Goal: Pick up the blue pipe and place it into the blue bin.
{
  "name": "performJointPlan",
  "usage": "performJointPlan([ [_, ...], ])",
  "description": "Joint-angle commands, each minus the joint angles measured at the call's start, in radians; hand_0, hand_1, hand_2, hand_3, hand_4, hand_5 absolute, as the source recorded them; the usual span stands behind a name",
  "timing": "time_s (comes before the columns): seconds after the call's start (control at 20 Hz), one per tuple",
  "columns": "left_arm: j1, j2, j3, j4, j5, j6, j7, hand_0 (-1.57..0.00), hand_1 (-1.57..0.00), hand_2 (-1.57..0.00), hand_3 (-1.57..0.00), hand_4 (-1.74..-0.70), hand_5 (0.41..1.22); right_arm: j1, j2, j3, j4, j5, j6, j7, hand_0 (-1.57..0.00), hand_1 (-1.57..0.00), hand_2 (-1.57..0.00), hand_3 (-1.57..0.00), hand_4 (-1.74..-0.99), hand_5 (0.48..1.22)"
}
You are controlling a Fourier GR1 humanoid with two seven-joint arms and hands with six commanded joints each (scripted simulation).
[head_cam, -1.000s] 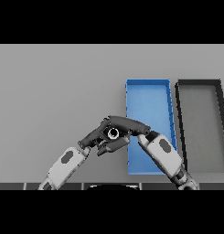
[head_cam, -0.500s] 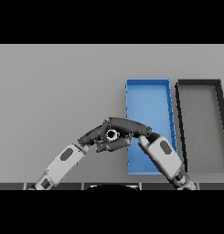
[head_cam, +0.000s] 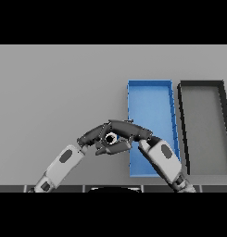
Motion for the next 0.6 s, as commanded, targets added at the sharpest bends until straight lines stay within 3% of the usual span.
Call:
performJointPlan([
  [0.0, 0.001, -0.002, -0.002, 0.002, -0.003, 0.002, -0.008, -0.08, -0.07, -0.07, -0.03, -0.83, 0.719, 0.011, -0.005, 0.001, -0.004, 0.020, 0.000, -0.013, -1.57, -1.57, -1.57, -1.57, -1.485, 1.219],
  [0.15, 0.008, -0.019, 0.011, 0.008, 0.026, 0.006, 0.007, -0.04, -0.03, -0.04, -0.01, -0.84, 0.636, -0.009, -0.012, -0.020, 0.016, 0.017, 0.005, -0.007, -1.57, -1.57, -1.57, -1.57, -1.487, 1.220],
  [0.3, 0.026, -0.026, 0.009, -0.009, 0.043, 0.028, 0.105, -0.02, -0.02, -0.02, -0.01, -0.87, 0.612, -0.008, 0.012, -0.023, 0.019, 0.018, -0.005, 0.012, -1.57, -1.57, -1.57, -1.57, -1.491, 1.220],
  [0.55, 0.049, -0.003, 0.002, -0.029, 0.034, 0.027, 0.119, -0.01, 0.00, -0.01, 0.00, -0.87, 0.543, -0.055, 0.030, -0.079, -0.003, -0.307, -0.102, 0.163, -1.57, -1.57, -1.57, -1.57, -1.493, 1.221],
])
